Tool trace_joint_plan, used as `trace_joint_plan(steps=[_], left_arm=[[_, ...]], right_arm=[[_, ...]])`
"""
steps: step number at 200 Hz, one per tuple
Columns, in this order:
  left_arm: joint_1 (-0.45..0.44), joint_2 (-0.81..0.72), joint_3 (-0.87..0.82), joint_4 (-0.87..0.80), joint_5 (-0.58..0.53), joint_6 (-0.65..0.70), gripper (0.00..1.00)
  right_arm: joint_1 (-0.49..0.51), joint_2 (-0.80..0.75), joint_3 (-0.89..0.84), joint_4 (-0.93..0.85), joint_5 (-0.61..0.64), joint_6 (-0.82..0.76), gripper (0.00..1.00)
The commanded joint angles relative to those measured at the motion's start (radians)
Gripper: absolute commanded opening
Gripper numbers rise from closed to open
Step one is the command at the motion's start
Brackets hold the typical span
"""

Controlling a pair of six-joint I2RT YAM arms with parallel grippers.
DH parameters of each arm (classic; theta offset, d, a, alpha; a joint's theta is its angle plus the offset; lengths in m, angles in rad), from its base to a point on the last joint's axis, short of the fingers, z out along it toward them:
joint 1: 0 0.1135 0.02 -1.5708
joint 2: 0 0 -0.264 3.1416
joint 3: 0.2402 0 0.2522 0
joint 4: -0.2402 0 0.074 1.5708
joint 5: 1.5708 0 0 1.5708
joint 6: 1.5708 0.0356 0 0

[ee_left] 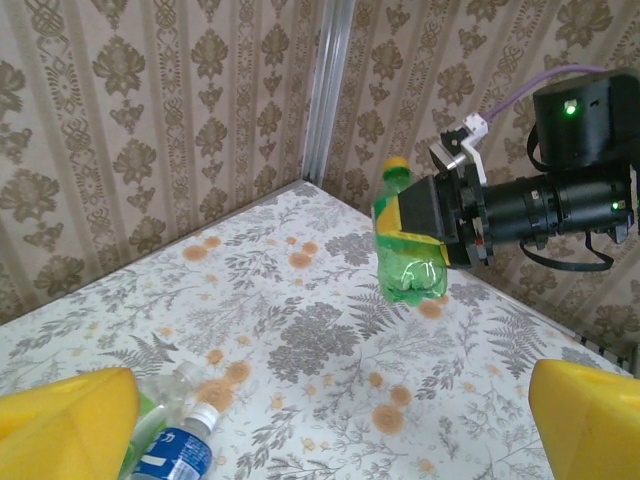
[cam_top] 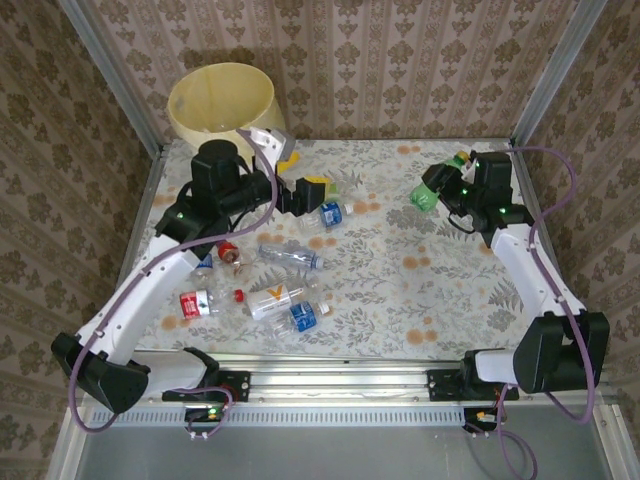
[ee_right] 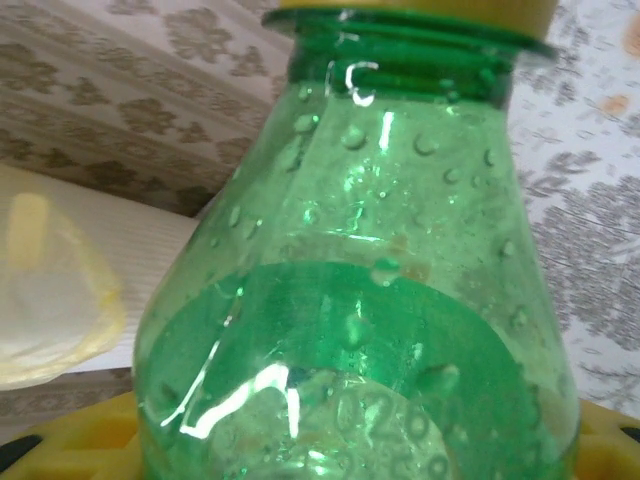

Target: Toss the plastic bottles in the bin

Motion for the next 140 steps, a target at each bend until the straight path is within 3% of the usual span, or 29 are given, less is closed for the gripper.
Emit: trace_joint_plan(steps=[1, 93, 140], left_arm=[[-0.019, 0.005, -0.027, 0.074, 0.038, -0.048, 1.00], [-0.063, 0.077, -0.117, 0.305, 0.184, -0.177, 1.00], [-0.111, 0.155, -0.092, 0.325, 0.190, -0.179, 1.00]], right_arm=[[0.014, -0.041, 0.036, 0.044, -0.047, -0.027, 0.44], [0.082, -0.127, 0.050, 0.103, -0.099, -0.053, 0.44], [0.134, -0.151, 0.062, 0.123, -0.112, -0.067, 0.44]])
